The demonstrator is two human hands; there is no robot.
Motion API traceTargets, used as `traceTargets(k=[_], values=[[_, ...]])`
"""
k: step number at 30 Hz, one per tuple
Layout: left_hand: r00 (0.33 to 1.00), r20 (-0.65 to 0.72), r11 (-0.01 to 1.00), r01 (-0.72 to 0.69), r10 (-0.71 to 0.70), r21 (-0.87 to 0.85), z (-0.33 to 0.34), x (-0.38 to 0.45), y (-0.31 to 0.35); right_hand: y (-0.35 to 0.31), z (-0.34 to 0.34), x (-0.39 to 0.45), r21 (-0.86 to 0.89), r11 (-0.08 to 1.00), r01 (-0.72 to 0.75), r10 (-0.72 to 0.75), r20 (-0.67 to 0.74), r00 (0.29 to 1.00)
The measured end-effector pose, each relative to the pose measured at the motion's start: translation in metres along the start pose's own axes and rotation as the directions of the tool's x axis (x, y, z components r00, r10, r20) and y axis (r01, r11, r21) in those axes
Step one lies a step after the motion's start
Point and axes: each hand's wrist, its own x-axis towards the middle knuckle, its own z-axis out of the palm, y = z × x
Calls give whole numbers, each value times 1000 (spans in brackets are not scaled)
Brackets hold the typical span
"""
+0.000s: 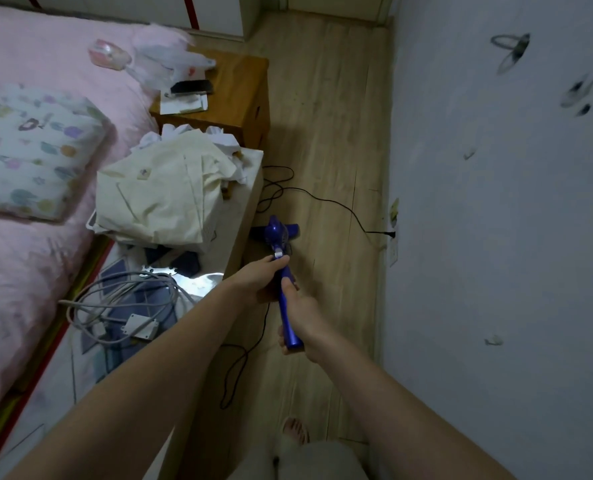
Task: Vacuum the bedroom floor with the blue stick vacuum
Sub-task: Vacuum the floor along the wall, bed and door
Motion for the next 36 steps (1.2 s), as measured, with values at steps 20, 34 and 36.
traceTargets(k=[20, 34, 36], values=[[999, -44, 1000, 26, -26, 3, -27, 33, 24, -22, 28, 35, -87, 996, 14, -23, -105, 994], [991, 86, 994, 97, -101, 49, -51, 14, 27, -26, 51, 11, -139, 990, -25, 2, -161, 987], [987, 102, 992, 119, -124, 46, -47, 2, 23, -21, 49, -1, -148, 989, -30, 4, -173, 985]])
